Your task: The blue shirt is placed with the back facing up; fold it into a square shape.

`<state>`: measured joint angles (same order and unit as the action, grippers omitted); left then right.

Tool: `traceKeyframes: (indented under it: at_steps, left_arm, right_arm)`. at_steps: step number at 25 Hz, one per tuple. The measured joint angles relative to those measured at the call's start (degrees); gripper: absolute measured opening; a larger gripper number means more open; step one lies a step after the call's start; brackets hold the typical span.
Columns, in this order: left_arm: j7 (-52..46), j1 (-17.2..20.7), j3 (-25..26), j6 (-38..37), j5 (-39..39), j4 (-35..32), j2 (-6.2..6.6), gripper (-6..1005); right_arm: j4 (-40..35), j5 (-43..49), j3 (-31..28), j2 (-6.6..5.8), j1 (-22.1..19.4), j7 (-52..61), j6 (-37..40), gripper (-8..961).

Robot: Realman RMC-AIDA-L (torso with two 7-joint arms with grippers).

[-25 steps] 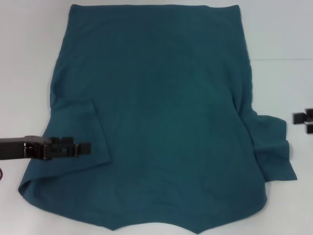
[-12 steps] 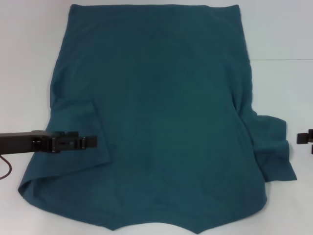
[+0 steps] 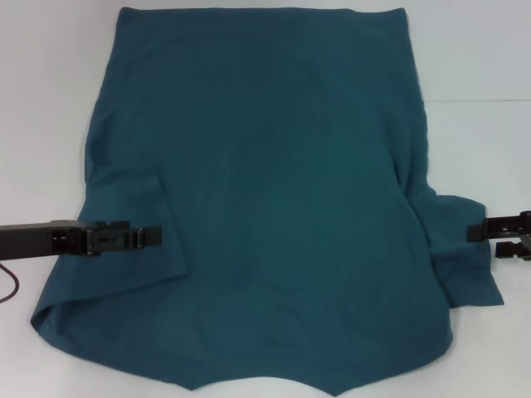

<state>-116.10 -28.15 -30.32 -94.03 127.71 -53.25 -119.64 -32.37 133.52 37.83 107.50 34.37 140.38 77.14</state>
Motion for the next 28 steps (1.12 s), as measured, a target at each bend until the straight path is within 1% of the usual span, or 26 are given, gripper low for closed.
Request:
traceKeyframes:
  at_steps: [9,17,26,28]
  left_arm:
    - [0.0,0.0,0.0,0.3,0.0,0.0,-0.24,918]
    - [-0.1,0.0,0.0,0.7,0.0,0.0,-0.24,918]
    - [-0.1,-0.3,-0.2,0.6,0.0,0.0,-0.32,918]
    - [-0.1,-0.3,-0.1,0.6,0.0,0.0,-0.33,918]
  right_arm:
    - [1.2,0.3,0.1,0.99,1.6,0.0,-1.7,790]
    - [1.3,0.3,0.7,1.50,2.0,-0.4,-1.6,726]
    - [0.8,0.3,0.8,1.52,1.7,-0.5,-1.5,653]
    - [0.7,0.3,0.6,1.47,1.6,-0.8,-1.5,416]
